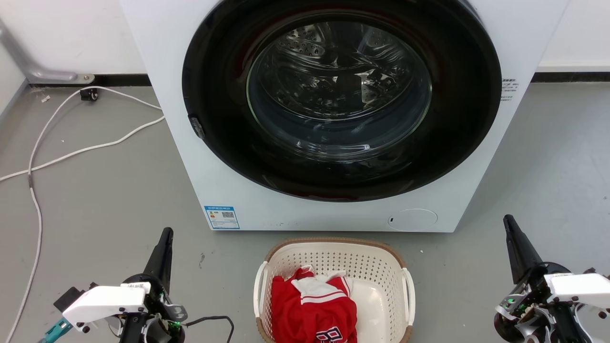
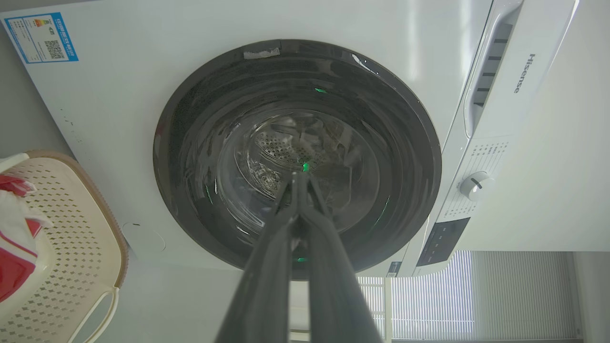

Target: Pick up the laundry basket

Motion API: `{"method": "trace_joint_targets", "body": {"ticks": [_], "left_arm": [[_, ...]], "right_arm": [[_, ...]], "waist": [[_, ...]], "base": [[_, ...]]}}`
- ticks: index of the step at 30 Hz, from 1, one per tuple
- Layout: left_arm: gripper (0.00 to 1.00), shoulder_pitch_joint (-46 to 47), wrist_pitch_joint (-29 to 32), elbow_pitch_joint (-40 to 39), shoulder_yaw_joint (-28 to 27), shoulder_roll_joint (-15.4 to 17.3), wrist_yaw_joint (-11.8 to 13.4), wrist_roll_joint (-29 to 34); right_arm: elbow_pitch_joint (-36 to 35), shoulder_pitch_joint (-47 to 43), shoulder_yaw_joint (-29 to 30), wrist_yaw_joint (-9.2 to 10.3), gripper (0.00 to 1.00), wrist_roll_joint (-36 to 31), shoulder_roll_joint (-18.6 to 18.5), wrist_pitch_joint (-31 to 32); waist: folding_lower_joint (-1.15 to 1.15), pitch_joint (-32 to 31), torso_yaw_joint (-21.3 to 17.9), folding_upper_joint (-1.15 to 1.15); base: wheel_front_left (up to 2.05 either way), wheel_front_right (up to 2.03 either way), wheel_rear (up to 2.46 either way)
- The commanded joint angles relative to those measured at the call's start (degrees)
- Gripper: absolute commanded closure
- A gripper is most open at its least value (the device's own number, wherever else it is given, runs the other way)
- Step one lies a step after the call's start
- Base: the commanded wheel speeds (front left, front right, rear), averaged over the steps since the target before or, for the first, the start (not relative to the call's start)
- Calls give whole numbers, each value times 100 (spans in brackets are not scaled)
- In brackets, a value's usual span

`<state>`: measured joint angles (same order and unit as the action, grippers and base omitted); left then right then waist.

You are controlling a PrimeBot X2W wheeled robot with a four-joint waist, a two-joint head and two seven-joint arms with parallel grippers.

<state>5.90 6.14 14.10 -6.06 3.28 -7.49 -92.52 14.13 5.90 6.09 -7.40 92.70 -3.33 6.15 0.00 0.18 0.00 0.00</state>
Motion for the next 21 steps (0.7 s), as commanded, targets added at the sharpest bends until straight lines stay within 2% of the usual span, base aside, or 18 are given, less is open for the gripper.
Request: {"method": "trace_joint_targets", "body": {"ticks": [1, 21], "left_arm": [[100, 58, 16, 7, -16, -5, 0, 3], [100, 60, 32, 7, -29, -14, 0, 21]], "right_arm": [[7, 62, 12, -17, 100, -38, 20, 21], [8, 64, 23, -17, 100, -47, 29, 34]], "waist": [[0, 0, 0, 0], [0, 0, 0, 0]], "base": [[0, 0, 0], [0, 0, 0]]}}
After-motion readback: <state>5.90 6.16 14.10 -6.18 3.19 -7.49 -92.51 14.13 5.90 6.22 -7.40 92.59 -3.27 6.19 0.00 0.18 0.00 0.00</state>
